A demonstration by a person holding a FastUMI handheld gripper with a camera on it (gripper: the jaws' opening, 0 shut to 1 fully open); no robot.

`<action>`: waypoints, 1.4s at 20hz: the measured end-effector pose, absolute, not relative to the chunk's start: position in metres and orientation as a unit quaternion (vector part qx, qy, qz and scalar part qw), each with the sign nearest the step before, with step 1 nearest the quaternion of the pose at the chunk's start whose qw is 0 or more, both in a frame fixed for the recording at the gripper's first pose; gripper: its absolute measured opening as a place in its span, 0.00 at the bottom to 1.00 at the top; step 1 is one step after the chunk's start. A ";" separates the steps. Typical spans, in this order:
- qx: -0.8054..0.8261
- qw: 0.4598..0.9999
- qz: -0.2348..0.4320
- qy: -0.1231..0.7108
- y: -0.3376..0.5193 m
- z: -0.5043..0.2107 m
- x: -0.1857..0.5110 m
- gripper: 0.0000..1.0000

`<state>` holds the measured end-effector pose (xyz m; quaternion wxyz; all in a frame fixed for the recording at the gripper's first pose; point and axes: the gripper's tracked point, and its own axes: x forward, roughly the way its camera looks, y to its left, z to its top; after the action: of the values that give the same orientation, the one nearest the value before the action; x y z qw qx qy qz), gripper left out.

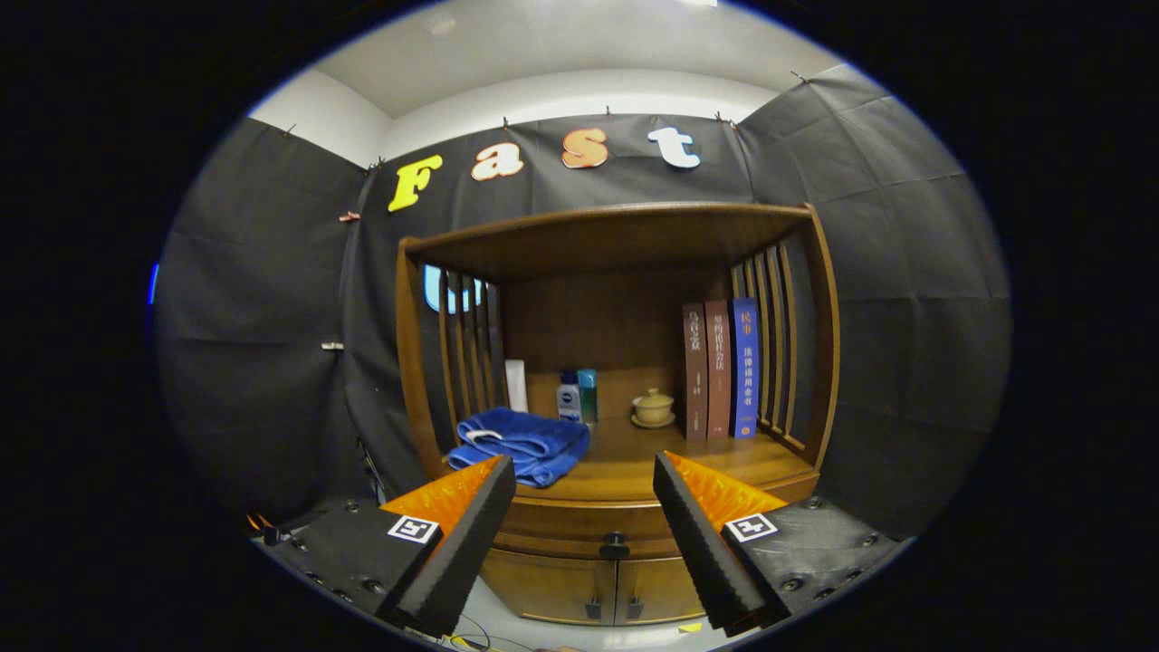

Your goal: Pull open the drawer, take out the items inside it, and place them on the countertop above the cabinet.

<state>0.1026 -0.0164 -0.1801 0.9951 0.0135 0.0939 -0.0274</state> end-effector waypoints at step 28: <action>0.026 0.936 -0.091 0.340 -0.055 -0.427 0.169 0.35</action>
<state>0.1689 -0.0552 -0.4275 0.9358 0.0261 0.3396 -0.0912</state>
